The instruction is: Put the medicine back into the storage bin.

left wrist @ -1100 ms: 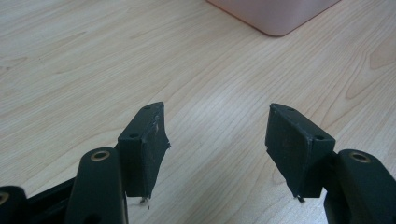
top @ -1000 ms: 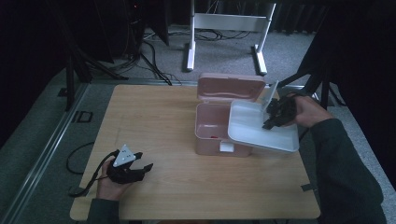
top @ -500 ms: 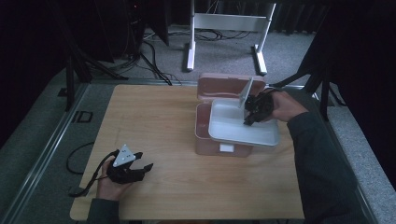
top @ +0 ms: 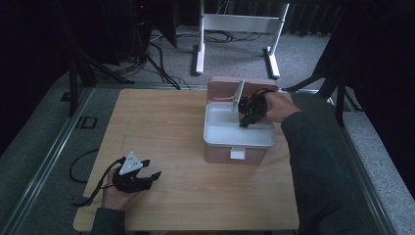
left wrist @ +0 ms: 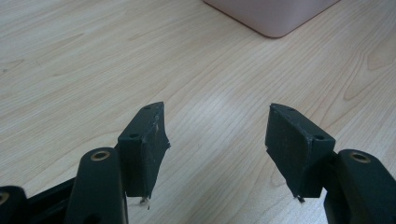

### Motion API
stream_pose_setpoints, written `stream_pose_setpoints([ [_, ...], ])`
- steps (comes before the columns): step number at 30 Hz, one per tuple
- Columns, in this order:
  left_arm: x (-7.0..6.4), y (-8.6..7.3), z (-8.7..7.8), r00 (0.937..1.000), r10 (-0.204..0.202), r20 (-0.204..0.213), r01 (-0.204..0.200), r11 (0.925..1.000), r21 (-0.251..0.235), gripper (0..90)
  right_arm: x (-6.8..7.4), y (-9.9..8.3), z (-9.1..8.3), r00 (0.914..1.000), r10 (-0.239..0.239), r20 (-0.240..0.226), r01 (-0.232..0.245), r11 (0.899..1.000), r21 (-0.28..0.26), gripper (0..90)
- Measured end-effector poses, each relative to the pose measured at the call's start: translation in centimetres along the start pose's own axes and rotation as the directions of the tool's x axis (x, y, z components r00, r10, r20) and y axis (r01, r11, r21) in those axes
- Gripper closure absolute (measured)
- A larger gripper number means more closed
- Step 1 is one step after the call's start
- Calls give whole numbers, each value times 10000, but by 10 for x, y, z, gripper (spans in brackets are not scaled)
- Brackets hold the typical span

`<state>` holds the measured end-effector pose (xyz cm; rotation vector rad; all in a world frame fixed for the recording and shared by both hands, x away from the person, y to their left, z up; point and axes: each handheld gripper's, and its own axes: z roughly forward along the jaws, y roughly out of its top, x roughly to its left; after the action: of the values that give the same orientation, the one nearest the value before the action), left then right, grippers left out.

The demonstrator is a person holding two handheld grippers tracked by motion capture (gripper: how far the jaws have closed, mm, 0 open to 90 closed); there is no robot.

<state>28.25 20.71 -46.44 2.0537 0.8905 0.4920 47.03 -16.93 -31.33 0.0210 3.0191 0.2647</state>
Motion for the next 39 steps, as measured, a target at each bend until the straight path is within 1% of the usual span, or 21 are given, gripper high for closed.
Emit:
stream_pose_setpoints([
  [2,0,0,0,10000,-8,6,8,10000,-10,383,-3,2,3,10000,-34,-23,34,9998,-183,897],
  [3,0,0,0,10000,2,10,-2,10000,8,384,-4,2,4,10000,22,-56,-23,9997,-227,897],
  [7,0,0,1,10000,11,28,-11,10000,35,384,-8,4,11,9992,93,-396,-101,9998,-191,896],
  [10,0,0,1,10000,-5,11,5,10000,8,383,-11,2,13,9990,174,-415,-183,9996,-211,896],
  [12,0,0,1,10000,-15,-2,15,10000,1,383,-15,-1,13,9983,363,-465,-374,9990,-225,897],
  [13,0,0,1,10000,-1,16,1,10000,25,383,-16,-2,13,9982,368,-480,-379,9990,-226,896],
  [16,0,0,2,10000,-18,49,18,10000,42,383,-16,-3,12,9980,383,-495,-392,9991,-156,897],
  [17,0,0,3,10000,27,58,-27,10000,80,383,-17,-3,13,9980,291,-554,-292,9996,-19,897],
  [20,-1,0,4,10000,1,76,-1,10000,56,383,-19,-2,16,9977,326,-596,-300,9986,437,895],
  [23,-1,0,3,10000,26,57,-27,10000,64,383,-18,0,20,9976,266,-638,-237,9987,461,892],
  [27,0,0,3,10000,13,51,-13,10000,70,383,-17,0,21,9979,319,-556,-294,9985,456,874],
  [28,0,0,3,10000,8,56,-8,10000,58,383,-18,0,21,9982,321,-509,-302,9988,377,863],
  [29,0,0,3,10000,-8,53,8,10000,50,383,-18,-1,18,9983,421,-395,-411,9988,269,830],
  [30,0,0,2,10000,-14,53,14,10000,40,383,-17,-1,17,9983,465,-350,-458,9987,207,826],
  [33,0,0,3,10000,-9,53,9,10000,46,383,-16,-3,14,9985,452,-299,-449,9989,123,816],
  [35,0,0,3,10000,19,54,-20,10000,76,383,-14,-6,11,9994,319,-161,-319,9995,1,796],
  [38,0,0,3,10000,28,45,-29,10000,81,383,-12,-8,8,9993,370,-33,-370,9993,-48,785],
  [39,0,0,3,10000,26,47,-27,10000,75,383,-11,-10,7,9994,358,15,-358,9993,-140,784],
])
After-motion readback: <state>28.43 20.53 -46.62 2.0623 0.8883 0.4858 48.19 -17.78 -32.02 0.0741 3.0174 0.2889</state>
